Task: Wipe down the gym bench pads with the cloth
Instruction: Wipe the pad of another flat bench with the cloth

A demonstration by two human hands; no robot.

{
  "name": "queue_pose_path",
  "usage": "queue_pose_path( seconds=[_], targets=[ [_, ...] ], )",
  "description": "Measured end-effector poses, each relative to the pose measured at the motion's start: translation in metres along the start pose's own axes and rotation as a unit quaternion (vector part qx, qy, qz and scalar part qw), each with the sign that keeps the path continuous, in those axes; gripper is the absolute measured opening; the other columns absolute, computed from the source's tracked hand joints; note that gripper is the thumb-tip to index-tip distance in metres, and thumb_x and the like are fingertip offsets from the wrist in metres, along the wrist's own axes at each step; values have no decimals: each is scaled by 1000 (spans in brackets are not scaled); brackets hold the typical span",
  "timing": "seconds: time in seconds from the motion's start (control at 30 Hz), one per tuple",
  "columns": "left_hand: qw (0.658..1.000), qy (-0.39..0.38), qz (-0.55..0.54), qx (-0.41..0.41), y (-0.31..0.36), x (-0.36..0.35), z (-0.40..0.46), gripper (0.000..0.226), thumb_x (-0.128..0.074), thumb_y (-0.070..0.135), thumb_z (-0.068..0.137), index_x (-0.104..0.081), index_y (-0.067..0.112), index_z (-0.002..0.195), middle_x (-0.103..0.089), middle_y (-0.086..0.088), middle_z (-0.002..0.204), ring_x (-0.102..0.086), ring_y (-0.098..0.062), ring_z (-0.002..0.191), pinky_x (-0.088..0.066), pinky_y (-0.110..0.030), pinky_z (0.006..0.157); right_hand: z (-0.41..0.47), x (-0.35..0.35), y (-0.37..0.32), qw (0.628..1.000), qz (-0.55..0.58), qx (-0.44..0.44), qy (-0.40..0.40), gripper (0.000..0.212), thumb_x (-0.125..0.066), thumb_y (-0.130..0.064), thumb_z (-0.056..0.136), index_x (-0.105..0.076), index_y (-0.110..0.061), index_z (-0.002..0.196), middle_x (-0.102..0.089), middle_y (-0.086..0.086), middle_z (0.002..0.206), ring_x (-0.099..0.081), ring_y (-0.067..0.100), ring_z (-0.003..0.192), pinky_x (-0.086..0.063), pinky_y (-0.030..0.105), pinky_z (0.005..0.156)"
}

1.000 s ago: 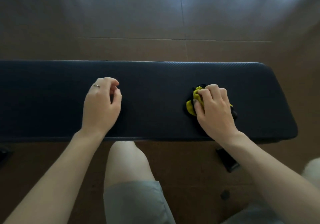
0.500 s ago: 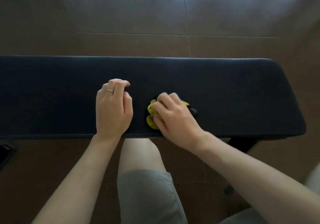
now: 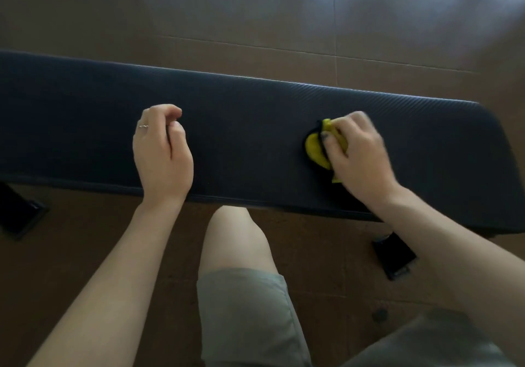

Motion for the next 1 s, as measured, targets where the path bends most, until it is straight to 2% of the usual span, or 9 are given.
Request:
queue_pose_path(
  seconds=[0.1, 0.3, 0.43, 0.57, 0.63, 0.73, 0.8, 0.9, 1.0],
  targets=[
    [1000, 5, 14, 18, -14, 4, 5, 36, -35, 26, 104, -62, 6, 116, -66, -9, 110, -60, -17, 99, -50, -31, 85, 9, -57, -70, 994, -16, 99, -43, 19, -56, -23, 101, -65, -6, 102, -56, 13, 106, -52, 32, 92, -48, 48, 84],
    [997, 38, -51, 37, -24, 10, 5, 28, -36, 11, 104, -63, 5, 111, -65, -6, 104, -60, -11, 97, -50, -28, 84, 4, -102, -153, 972, -19, 219, -86, 20, -58, -24, 99, -63, -10, 114, -56, 12, 116, -50, 31, 93, -48, 48, 81],
    [991, 55, -107, 59, -27, 15, 1, 29, -35, 11, 103, -63, 5, 109, -65, -5, 103, -62, -12, 100, -50, -28, 86, -29, -89, -142, 926, -29, 338, -167, 18, -50, -25, 103, -60, -16, 116, -54, 10, 124, -49, 29, 99, -45, 46, 89],
    [994, 40, -85, 49, -27, 10, 2, 32, -36, 16, 102, -65, 5, 108, -68, -4, 102, -63, -11, 98, -50, -22, 83, -47, -47, -89, 849, -101, 477, -205, 21, -52, -8, 100, -61, -17, 117, -58, 8, 127, -56, 30, 103, -50, 44, 89],
    [996, 38, -66, 37, -27, 7, 4, 32, -38, 18, 102, -66, 5, 107, -68, -4, 101, -63, -9, 94, -49, -19, 80, -34, -30, -70, 882, -65, 438, -162, 14, -57, -9, 100, -67, -9, 110, -63, 14, 117, -59, 32, 98, -51, 45, 87],
    [997, 38, -52, 34, -26, 5, 4, 31, -38, 18, 102, -66, 6, 107, -69, -3, 101, -63, -9, 93, -50, -20, 79, 8, -41, -73, 978, 31, 198, -49, 14, -61, -11, 99, -69, -3, 106, -60, 17, 111, -56, 35, 98, -48, 45, 88],
    [997, 37, -66, 35, -25, 6, 2, 30, -37, 15, 101, -66, 6, 107, -68, -3, 101, -63, -11, 96, -51, -25, 82, 25, -75, -105, 991, 27, 129, -34, 17, -61, -16, 95, -69, -7, 107, -59, 15, 111, -54, 36, 97, -48, 49, 87],
    [990, 53, -119, 53, -25, 12, 2, 29, -36, 10, 100, -64, 4, 106, -67, -4, 101, -64, -15, 99, -52, -32, 85, 10, -108, -152, 970, -14, 215, -113, 24, -52, -28, 97, -67, -15, 112, -59, 9, 118, -51, 31, 97, -46, 47, 85],
    [985, 58, -137, 82, -26, 16, 2, 29, -36, 9, 101, -64, 3, 106, -66, -3, 100, -64, -13, 99, -53, -30, 87, -18, -91, -147, 933, 15, 318, -170, 22, -52, -28, 101, -67, -18, 114, -60, 4, 119, -50, 26, 92, -44, 42, 87]
  ],
)
Point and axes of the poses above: each hand's wrist, its own z-axis towards the middle knuckle, its own x-axis out of the back of the hand, y = z × x, the point moved 3 cm from there along z, towards the middle knuckle
